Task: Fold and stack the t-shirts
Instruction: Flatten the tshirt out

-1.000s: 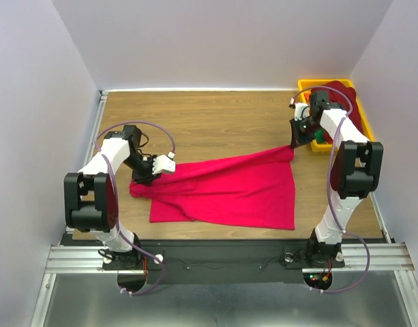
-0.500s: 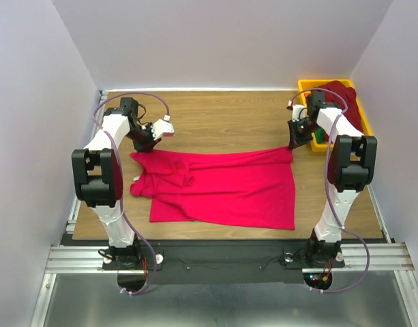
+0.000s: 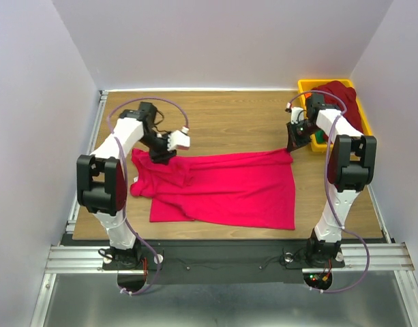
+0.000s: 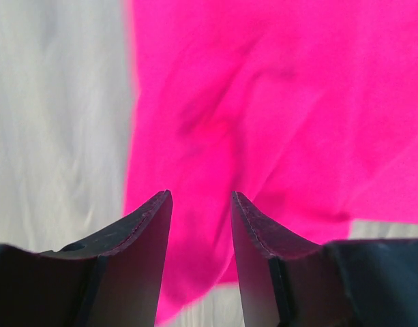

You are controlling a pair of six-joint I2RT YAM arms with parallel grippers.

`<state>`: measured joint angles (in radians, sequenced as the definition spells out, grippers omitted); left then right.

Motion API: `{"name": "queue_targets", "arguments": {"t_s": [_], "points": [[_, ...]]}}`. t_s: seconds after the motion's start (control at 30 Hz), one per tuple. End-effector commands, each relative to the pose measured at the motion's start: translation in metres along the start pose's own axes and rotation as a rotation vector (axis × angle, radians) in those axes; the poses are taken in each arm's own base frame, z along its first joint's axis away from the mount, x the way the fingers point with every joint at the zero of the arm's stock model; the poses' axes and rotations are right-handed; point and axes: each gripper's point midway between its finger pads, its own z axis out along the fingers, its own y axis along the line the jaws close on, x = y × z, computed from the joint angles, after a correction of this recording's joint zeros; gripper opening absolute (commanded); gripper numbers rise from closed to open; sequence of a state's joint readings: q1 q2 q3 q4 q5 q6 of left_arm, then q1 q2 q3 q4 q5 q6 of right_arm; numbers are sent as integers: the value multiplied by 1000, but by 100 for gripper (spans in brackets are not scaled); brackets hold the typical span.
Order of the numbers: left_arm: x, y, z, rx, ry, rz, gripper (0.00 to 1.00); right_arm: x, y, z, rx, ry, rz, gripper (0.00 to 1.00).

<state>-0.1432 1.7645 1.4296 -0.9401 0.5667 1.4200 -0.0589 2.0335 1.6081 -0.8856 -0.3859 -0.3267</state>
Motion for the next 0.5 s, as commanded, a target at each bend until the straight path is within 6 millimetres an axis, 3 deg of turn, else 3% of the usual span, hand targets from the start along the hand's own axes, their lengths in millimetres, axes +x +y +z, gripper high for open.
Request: {"name": "queue_targets", "arguments": {"t_s": [0.0, 0.47], "points": [[-15, -39, 18, 138, 1, 84, 51, 1, 1, -1, -18, -6, -14, 1], [-19, -58, 60, 201, 40, 183, 51, 8, 1, -4, -8, 14, -34, 1]]}}
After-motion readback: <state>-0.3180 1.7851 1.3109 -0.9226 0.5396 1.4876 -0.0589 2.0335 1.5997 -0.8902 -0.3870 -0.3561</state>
